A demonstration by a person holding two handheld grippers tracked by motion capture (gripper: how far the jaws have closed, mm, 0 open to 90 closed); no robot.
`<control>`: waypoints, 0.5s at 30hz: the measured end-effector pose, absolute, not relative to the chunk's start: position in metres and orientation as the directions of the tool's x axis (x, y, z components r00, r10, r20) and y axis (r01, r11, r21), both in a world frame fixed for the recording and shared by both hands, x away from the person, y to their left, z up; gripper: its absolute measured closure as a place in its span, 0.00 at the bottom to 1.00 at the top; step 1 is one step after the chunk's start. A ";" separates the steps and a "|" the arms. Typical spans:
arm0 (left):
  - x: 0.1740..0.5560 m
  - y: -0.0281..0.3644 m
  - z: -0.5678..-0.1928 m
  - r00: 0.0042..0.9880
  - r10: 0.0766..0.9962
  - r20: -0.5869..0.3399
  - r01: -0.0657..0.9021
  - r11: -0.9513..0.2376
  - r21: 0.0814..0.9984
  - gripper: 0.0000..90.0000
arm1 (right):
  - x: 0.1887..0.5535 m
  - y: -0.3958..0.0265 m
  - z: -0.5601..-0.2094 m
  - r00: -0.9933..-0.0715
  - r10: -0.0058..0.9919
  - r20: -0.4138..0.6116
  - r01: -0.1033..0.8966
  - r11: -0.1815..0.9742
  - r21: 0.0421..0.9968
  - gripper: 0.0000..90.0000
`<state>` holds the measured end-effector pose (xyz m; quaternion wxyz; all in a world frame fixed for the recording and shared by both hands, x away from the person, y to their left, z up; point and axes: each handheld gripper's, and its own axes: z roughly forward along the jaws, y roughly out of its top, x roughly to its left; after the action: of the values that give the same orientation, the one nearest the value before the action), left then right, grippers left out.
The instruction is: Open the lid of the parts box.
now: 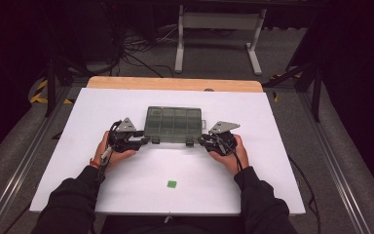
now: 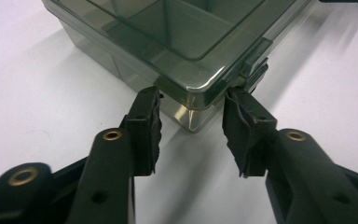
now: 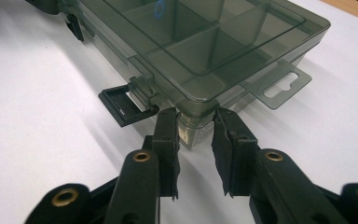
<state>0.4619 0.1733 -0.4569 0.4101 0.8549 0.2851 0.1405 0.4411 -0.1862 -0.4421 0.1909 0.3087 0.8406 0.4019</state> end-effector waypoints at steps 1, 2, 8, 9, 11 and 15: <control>0.462 0.175 -0.457 0.795 0.607 0.000 0.379 -0.496 0.781 0.69 | 0.441 -0.186 -0.442 -0.736 0.673 -0.073 0.366 0.486 0.794 0.81; 0.462 0.175 -0.457 0.796 0.605 0.004 0.376 -0.500 0.780 0.72 | 0.441 -0.186 -0.442 -0.736 0.673 -0.073 0.364 0.485 0.796 0.83; 0.462 0.176 -0.457 0.796 0.605 0.006 0.378 -0.506 0.775 0.78 | 0.441 -0.186 -0.442 -0.735 0.674 -0.075 0.363 0.484 0.797 0.86; 0.461 0.177 -0.457 0.794 0.608 -0.002 0.383 -0.498 0.778 0.79 | 0.441 -0.186 -0.442 -0.735 0.674 -0.076 0.361 0.484 0.797 0.85; 0.462 0.177 -0.456 0.794 0.608 -0.001 0.380 -0.495 0.782 0.76 | 0.441 -0.186 -0.442 -0.736 0.674 -0.071 0.361 0.479 0.800 0.84; 0.461 0.177 -0.455 0.791 0.612 -0.013 0.388 -0.484 0.784 0.72 | 0.441 -0.186 -0.442 -0.736 0.674 -0.072 0.360 0.479 0.801 0.84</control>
<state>0.4613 0.1775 -0.4555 0.4143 0.8507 0.2939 0.1353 0.4410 -0.1863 -0.4419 0.1929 0.3082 0.8380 0.4068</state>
